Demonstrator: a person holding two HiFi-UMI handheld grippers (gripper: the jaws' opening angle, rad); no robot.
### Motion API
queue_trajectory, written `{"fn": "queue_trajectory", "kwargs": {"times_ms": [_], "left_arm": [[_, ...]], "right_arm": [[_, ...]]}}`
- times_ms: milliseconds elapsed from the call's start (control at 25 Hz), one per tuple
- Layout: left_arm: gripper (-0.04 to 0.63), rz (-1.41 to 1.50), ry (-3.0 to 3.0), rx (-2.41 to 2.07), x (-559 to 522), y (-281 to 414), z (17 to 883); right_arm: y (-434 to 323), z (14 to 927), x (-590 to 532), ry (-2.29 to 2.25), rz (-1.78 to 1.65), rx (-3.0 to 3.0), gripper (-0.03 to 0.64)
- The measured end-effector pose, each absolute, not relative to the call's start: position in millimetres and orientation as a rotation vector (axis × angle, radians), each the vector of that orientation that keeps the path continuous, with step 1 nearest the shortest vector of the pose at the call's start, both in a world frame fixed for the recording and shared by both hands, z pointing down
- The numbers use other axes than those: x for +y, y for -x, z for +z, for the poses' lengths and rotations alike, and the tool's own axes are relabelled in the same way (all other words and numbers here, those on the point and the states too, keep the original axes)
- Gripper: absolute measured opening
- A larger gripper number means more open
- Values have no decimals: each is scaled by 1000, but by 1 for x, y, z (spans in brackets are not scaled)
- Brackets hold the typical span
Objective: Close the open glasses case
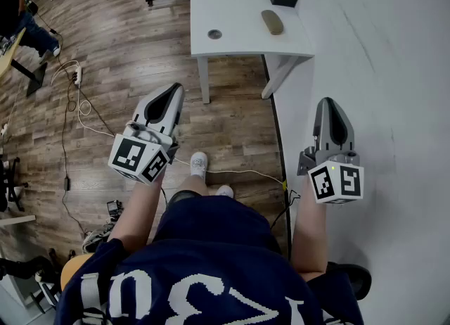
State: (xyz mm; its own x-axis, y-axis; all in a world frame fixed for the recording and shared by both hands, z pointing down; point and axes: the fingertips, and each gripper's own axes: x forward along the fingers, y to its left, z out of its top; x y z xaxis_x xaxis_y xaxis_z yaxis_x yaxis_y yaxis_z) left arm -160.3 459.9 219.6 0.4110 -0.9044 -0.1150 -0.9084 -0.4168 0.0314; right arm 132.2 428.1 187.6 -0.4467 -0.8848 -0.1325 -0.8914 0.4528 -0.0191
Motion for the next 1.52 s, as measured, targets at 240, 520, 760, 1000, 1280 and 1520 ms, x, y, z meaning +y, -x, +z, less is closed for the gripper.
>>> {"fn": "queue_trajectory", "kwargs": {"times_ms": [240,520,760,1000,1280,1520], "left_arm": [[14,191,2604,1673,456,163,214],[14,188,2644,1653,431,161,216],[14,201,2679,1600,374,168,215],[14,226,2720,1541,301,190,211],[14,224,2780,1447,235,209,209],[14,224,2815,1450,200,217,220]], "right_arm": [[-127,189,426,1566,82,2577,31],[-122,194,419,1574,94,2580,31],[-118,200,379,1628,19,2552,31],[-98,183,316,1696,66,2494,31],[-75,180,264,1769,58,2453,31],[-66,188,230,1787,32,2471,31]]}}
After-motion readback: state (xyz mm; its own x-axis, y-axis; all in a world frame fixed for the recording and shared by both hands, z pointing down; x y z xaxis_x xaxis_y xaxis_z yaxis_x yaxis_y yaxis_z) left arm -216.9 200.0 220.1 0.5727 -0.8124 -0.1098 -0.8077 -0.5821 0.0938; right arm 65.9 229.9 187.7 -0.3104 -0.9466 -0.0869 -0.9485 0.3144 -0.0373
